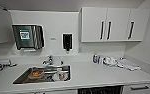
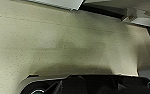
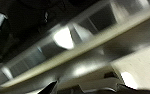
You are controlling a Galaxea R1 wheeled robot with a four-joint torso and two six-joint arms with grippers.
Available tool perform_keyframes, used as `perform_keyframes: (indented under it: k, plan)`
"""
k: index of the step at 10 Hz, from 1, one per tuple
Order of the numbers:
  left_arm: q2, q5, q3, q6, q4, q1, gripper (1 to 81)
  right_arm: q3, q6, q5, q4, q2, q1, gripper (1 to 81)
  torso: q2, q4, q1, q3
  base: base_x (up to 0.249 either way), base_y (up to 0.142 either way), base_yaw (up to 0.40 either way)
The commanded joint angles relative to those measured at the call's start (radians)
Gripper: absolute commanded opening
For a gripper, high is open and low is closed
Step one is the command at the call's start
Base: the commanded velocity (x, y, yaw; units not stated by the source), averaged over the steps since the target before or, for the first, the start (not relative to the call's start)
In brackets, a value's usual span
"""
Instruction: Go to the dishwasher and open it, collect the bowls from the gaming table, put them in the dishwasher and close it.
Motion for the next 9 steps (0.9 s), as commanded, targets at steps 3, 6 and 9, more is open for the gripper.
perform_keyframes:
  k: [3, 6, 9]
  plan:
    - [-0.007, 0.032, 0.007, -0.001, 0.009, -0.067, 81.1, -0.089, -0.040, -0.081, -0.009, 0.021, 0.037, 81.1, 0.000, 0.000, 0.000, 0.000, -0.102, 0.000, 0.000]
    - [-0.006, 0.032, 0.007, -0.001, 0.011, -0.067, 81.1, -0.143, -0.113, -0.081, -0.009, 0.058, 0.019, 81.1, -0.001, 0.000, -0.002, 0.000, 0.000, 0.000, 0.000]
    - [0.016, 0.033, -0.059, 0.007, 0.011, -0.067, 81.1, -0.163, -0.267, -0.042, -0.007, 0.096, -0.020, 81.1, -0.001, 0.000, -0.001, 0.000, 0.000, 0.000, 0.000]
